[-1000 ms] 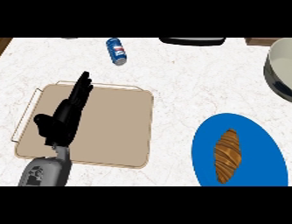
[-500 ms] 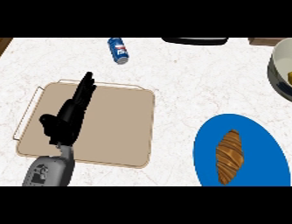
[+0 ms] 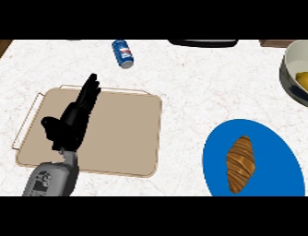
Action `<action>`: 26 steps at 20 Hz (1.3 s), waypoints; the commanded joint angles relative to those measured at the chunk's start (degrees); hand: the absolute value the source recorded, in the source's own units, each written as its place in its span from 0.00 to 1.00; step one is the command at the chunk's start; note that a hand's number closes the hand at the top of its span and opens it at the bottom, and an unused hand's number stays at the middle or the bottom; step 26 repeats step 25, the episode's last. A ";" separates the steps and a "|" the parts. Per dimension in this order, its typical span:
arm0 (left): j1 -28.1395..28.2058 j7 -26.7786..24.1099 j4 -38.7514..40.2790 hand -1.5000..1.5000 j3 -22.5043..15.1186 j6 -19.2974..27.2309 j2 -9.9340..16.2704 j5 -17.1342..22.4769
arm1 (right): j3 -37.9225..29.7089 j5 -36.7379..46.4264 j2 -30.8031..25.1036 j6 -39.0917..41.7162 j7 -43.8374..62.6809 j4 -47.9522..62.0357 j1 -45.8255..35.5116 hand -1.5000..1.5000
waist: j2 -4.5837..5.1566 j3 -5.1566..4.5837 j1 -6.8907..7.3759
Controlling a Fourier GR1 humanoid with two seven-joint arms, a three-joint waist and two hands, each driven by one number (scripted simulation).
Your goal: Pick the lemon from the plate and place it in the bowl
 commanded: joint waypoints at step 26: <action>1.63 -0.65 -1.88 0.50 1.29 -0.24 0.51 1.16 | -7.77 -12.43 -9.36 31.06 4.69 0.67 5.77 0.00 | 0.22 0.43 -0.89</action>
